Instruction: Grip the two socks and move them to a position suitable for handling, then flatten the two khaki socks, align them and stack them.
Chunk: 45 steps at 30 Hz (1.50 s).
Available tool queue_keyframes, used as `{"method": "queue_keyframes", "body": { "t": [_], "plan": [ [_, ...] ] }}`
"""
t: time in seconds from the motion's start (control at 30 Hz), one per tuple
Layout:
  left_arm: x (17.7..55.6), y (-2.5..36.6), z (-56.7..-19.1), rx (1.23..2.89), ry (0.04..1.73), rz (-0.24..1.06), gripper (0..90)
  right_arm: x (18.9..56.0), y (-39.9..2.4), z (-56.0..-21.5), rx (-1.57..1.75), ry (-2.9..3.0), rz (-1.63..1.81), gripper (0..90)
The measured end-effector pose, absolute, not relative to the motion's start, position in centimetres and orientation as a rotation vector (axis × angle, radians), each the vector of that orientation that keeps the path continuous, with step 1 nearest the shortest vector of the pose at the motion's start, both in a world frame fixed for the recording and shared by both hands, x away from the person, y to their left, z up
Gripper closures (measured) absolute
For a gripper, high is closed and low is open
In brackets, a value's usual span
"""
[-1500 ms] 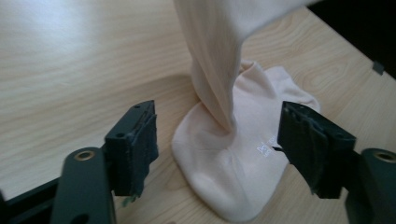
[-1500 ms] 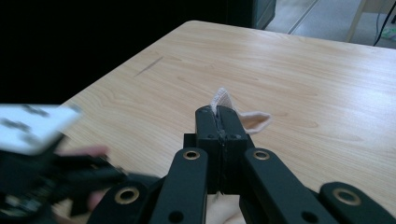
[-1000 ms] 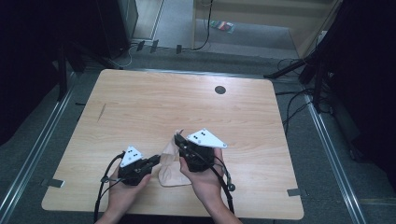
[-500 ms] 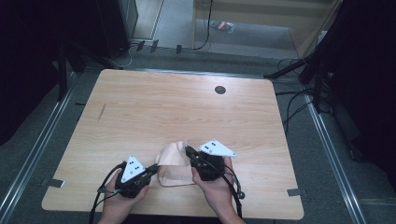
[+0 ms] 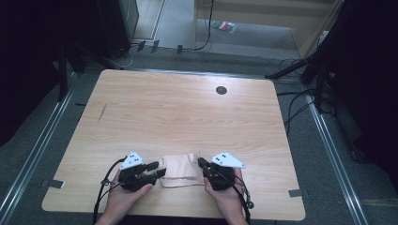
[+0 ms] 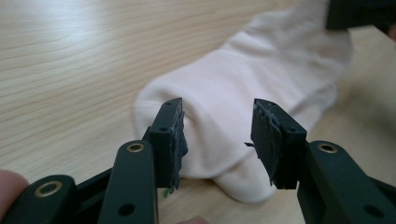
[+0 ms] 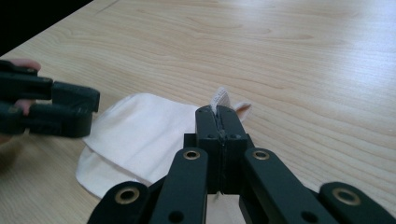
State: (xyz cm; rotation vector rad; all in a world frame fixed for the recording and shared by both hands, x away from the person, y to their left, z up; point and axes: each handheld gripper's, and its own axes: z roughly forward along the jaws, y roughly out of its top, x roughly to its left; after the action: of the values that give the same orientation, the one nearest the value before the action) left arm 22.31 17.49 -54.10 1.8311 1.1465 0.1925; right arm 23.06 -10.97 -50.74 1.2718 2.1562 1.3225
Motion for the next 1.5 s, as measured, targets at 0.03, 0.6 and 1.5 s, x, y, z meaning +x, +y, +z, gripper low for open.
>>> {"method": "queue_keyframes", "body": {
  "t": [0.03,0.6,1.5],
  "plan": [
    [22.5,17.7,-54.2,1.820,1.163,0.189,55.6,23.1,-11.0,-50.7,1.272,2.156,1.322,90.0],
    [24.0,18.5,-54.9,1.785,1.315,0.190,54.5,23.3,-11.2,-51.1,1.282,2.135,1.316,90.0],
    [22.7,17.3,-53.9,1.872,1.223,0.371,90.0,23.7,-11.6,-51.4,1.297,2.127,1.308,90.0]
  ]
}}
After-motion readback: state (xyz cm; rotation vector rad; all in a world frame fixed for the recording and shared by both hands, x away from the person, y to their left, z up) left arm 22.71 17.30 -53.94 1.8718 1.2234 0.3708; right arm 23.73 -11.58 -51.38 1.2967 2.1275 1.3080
